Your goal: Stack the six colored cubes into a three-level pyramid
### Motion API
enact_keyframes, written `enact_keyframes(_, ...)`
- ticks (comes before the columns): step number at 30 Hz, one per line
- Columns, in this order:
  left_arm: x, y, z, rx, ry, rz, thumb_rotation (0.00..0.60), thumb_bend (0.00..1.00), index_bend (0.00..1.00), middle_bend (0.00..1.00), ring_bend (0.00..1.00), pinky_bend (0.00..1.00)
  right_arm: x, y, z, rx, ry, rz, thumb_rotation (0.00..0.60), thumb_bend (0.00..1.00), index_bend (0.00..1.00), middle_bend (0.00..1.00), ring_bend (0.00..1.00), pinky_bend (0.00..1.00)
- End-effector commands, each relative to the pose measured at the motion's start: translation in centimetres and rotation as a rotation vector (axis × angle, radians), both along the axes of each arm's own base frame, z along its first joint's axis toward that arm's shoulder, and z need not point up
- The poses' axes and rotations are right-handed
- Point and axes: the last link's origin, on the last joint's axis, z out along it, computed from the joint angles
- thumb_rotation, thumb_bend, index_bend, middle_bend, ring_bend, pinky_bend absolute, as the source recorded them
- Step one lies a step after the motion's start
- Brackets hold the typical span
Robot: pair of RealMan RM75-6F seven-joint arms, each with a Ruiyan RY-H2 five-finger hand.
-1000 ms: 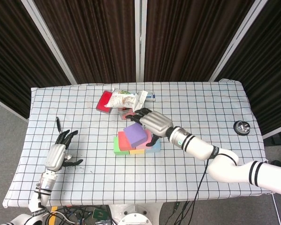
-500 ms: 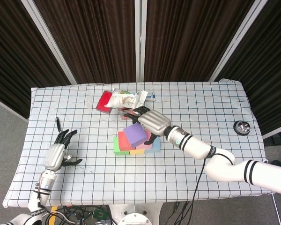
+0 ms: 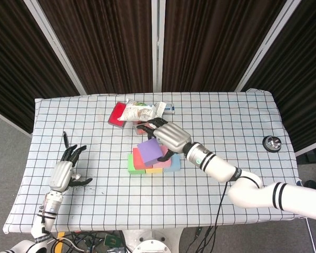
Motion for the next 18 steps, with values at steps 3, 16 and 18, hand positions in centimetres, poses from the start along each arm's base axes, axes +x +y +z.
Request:
enact_keyframes(3, 0.0, 0.0, 0.0, -0.001, 0.0, -0.001, 0.6, 0.0, 0.09, 0.13, 0.0, 0.01, -0.1, 0.3, 1.0, -0.034, -0.077, -0.056, 0.6, 0.11, 0.0, 0.46, 0.05, 0.0)
enact_keyframes(16, 0.0, -0.1, -0.2, -0.009, 0.005, -0.003, 0.6, 0.0, 0.09, 0.13, 0.0, 0.01, 1.2, 3.4, 1.3, -0.157, -0.107, -0.212, 0.6, 0.12, 0.0, 0.49, 0.07, 0.0)
enact_keyframes(18, 0.0, -0.1, -0.3, -0.011, 0.006, -0.002, 0.6, 0.0, 0.09, 0.13, 0.0, 0.01, 1.5, 3.9, 1.0, -0.162, -0.099, -0.231, 0.6, 0.12, 0.0, 0.49, 0.08, 0.0)
